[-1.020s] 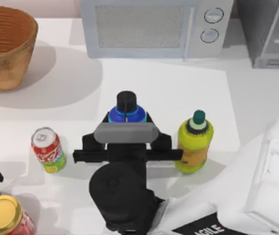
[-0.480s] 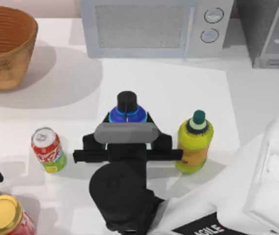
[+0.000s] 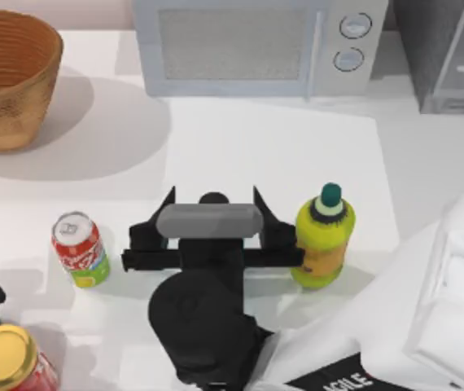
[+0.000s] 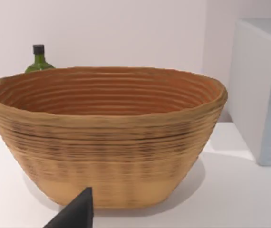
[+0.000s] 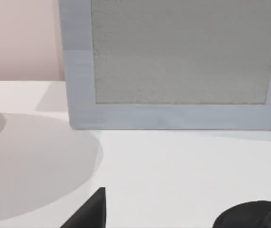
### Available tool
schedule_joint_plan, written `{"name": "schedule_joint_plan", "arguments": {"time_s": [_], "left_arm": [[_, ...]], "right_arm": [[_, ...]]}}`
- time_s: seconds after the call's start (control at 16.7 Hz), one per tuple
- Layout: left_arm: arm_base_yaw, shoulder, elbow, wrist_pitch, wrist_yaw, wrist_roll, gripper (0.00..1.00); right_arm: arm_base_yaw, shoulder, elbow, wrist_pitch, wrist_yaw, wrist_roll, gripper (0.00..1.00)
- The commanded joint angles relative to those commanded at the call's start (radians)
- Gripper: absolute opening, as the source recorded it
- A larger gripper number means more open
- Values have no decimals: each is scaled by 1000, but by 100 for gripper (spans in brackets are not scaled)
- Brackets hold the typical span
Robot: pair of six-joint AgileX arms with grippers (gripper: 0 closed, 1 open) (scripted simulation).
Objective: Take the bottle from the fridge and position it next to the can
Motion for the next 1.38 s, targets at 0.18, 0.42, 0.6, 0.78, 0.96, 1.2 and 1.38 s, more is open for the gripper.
{"name": "schedule_joint_plan", "arguments": {"time_s": [0.18,0.42,0.6,0.78,0.96,1.2,1.38], "left_arm": [[0,0,0,0,0,0,100],[0,0,0,0,0,0,100],[0,0,0,0,0,0,100],[0,0,0,0,0,0,100],[0,0,0,0,0,0,100],[0,0,0,0,0,0,100],[0,0,0,0,0,0,100]], "right_arm": [[0,0,0,0,0,0,100],[5,-2,-1,-1,3,2,100],[49,-22,-29,-12,44,26,100],[75,-32,-49,-21,71,39,100],[71,-28,-45,-21,69,38,100],[61,-90,-47,-64,59,39,100],[3,-248,-64,-165,-7,39,100]]}}
